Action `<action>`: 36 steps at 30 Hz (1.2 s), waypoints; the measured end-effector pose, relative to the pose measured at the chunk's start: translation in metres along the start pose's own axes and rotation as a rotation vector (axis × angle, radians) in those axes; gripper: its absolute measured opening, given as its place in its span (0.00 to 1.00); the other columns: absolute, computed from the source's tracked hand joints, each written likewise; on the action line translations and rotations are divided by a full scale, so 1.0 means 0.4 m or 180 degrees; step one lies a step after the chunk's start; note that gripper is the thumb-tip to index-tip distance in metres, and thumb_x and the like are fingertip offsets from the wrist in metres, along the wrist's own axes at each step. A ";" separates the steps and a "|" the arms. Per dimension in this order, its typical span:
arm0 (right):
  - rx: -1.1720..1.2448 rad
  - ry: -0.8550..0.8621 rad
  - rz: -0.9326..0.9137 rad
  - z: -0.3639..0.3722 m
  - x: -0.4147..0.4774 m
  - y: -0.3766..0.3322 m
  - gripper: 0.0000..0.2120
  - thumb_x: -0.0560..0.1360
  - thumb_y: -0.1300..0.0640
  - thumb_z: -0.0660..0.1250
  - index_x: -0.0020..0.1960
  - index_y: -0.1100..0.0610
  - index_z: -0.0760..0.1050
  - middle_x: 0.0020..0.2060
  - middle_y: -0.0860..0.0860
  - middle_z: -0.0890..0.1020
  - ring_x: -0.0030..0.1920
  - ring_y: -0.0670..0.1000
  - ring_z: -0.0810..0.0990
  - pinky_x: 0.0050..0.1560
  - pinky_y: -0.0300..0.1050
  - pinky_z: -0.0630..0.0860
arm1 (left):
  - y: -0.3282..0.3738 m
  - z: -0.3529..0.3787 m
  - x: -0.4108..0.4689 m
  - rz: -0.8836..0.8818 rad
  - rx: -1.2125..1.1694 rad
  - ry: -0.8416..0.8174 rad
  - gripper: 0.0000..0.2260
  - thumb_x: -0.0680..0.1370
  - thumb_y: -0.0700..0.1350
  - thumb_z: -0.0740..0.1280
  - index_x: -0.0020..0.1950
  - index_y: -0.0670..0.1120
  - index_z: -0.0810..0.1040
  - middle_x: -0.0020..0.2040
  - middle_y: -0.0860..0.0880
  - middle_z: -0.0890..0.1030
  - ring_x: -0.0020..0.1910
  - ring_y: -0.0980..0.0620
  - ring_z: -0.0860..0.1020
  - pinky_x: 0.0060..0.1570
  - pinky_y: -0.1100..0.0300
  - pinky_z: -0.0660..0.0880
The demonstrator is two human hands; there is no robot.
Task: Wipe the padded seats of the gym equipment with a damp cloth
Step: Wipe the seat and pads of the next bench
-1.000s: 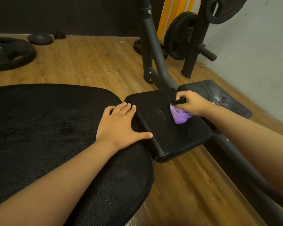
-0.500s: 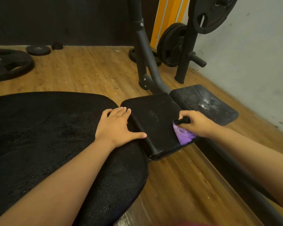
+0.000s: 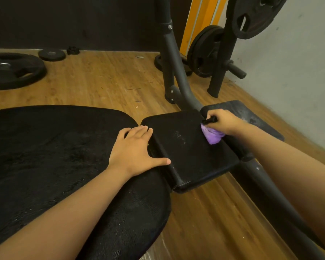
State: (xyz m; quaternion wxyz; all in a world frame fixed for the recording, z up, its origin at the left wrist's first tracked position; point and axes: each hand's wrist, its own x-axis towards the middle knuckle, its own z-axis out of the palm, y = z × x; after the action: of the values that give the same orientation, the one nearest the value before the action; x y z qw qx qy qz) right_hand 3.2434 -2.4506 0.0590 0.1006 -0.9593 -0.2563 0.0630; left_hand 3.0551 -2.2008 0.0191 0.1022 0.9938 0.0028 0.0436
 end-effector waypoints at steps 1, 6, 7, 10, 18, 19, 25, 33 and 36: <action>0.0007 0.0061 -0.0017 0.003 0.026 0.008 0.01 0.73 0.62 0.68 0.44 0.58 0.76 0.39 0.52 0.78 0.43 0.53 0.76 0.45 0.45 0.71 | -0.002 0.003 0.001 0.0000 0.0007 0.0034 0.53 0.62 0.81 0.50 0.78 0.49 0.55 0.78 0.53 0.57 0.77 0.57 0.51 0.74 0.55 0.47; -0.0137 0.0001 0.0035 -0.001 0.119 0.028 0.06 0.75 0.61 0.68 0.51 0.61 0.77 0.45 0.53 0.78 0.48 0.52 0.76 0.50 0.47 0.72 | -0.006 0.015 0.005 0.0031 0.0010 0.0199 0.54 0.61 0.81 0.44 0.79 0.49 0.55 0.78 0.53 0.58 0.77 0.58 0.51 0.73 0.55 0.48; -0.0220 -0.0031 0.0026 -0.005 0.133 0.022 0.06 0.75 0.62 0.68 0.52 0.60 0.77 0.45 0.53 0.78 0.48 0.52 0.75 0.50 0.47 0.72 | -0.005 0.014 0.007 0.0040 0.0011 0.0205 0.54 0.62 0.81 0.44 0.78 0.49 0.55 0.78 0.52 0.58 0.77 0.58 0.51 0.73 0.55 0.48; -0.0330 0.0034 0.0133 -0.004 0.166 0.001 0.08 0.75 0.60 0.67 0.54 0.59 0.76 0.47 0.54 0.78 0.51 0.55 0.77 0.51 0.48 0.73 | -0.004 0.009 0.010 0.0022 -0.0036 0.0195 0.54 0.60 0.81 0.45 0.78 0.49 0.56 0.78 0.52 0.59 0.76 0.57 0.52 0.73 0.56 0.48; 0.0033 0.0164 0.0090 0.006 0.102 -0.011 0.04 0.75 0.59 0.68 0.49 0.59 0.77 0.43 0.52 0.79 0.46 0.52 0.77 0.45 0.44 0.72 | 0.006 -0.010 0.010 -0.0024 -0.0090 0.0059 0.51 0.63 0.79 0.56 0.78 0.49 0.57 0.78 0.51 0.59 0.76 0.56 0.52 0.73 0.56 0.48; 0.0059 0.0106 0.0054 0.002 0.082 -0.018 0.04 0.75 0.59 0.68 0.49 0.58 0.77 0.43 0.52 0.79 0.46 0.51 0.77 0.46 0.44 0.72 | 0.005 -0.010 0.011 -0.0028 -0.0100 0.0045 0.51 0.63 0.79 0.56 0.78 0.49 0.57 0.78 0.51 0.59 0.76 0.56 0.53 0.74 0.56 0.49; 0.0345 -0.0126 -0.0143 0.015 -0.061 -0.069 0.02 0.74 0.58 0.70 0.47 0.55 0.78 0.43 0.50 0.81 0.45 0.48 0.79 0.49 0.48 0.78 | 0.007 -0.016 0.009 -0.0042 -0.0121 -0.0012 0.52 0.63 0.79 0.56 0.78 0.48 0.58 0.78 0.50 0.59 0.76 0.56 0.53 0.73 0.56 0.49; 0.0559 -0.0245 -0.0347 0.051 -0.256 -0.081 0.03 0.73 0.57 0.71 0.44 0.53 0.77 0.39 0.48 0.82 0.42 0.48 0.81 0.46 0.47 0.76 | 0.012 -0.022 0.002 -0.0059 -0.0132 -0.0035 0.51 0.64 0.78 0.58 0.78 0.48 0.59 0.78 0.50 0.59 0.77 0.55 0.54 0.73 0.56 0.49; 0.0255 0.0008 0.0257 0.028 -0.234 -0.041 0.03 0.74 0.58 0.70 0.44 0.57 0.77 0.40 0.53 0.82 0.44 0.52 0.81 0.47 0.51 0.77 | 0.012 -0.025 0.003 -0.0050 -0.0128 -0.0047 0.51 0.64 0.78 0.58 0.78 0.48 0.59 0.78 0.49 0.59 0.77 0.55 0.54 0.73 0.55 0.49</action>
State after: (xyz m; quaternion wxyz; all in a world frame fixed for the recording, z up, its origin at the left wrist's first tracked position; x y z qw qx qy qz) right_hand 3.1531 -2.4821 0.0581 0.1366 -0.9641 -0.2144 0.0761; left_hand 3.0555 -2.2035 0.0299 0.1225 0.9918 0.0090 0.0354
